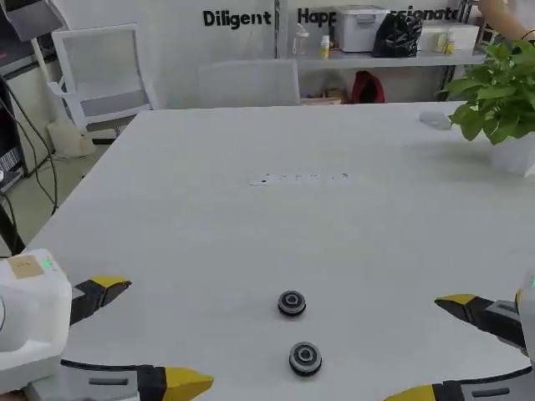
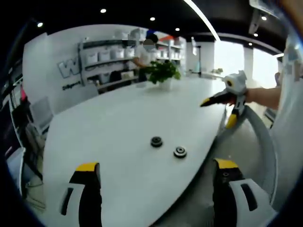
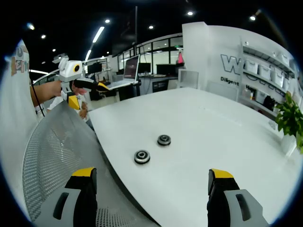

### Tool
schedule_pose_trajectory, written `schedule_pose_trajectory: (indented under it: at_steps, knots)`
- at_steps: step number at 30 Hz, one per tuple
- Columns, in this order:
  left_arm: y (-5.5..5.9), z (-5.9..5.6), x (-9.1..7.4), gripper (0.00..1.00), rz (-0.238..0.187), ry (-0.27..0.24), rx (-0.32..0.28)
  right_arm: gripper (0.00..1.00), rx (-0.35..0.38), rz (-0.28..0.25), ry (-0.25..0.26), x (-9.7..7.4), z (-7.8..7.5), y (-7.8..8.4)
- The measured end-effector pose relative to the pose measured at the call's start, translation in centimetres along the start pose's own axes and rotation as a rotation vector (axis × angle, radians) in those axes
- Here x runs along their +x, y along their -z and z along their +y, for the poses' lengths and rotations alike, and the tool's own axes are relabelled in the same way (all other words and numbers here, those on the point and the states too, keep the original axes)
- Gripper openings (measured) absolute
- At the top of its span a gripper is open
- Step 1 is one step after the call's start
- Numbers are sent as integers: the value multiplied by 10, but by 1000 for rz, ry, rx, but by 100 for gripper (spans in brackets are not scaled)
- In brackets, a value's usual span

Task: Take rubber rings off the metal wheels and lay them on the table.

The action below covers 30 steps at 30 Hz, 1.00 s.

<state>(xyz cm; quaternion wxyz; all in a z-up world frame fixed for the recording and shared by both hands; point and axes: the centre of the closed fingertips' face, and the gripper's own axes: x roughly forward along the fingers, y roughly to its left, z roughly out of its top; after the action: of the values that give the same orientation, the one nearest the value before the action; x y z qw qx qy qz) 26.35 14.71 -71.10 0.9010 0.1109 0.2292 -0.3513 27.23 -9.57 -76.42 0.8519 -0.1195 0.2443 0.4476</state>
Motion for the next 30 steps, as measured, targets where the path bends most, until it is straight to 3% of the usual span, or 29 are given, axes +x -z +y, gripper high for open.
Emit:
schedule_pose_trajectory:
  at_steps: [30]
  knots:
    - [4,2,3,100,16,5,3,97,-1,7,-4,3,-2,1]
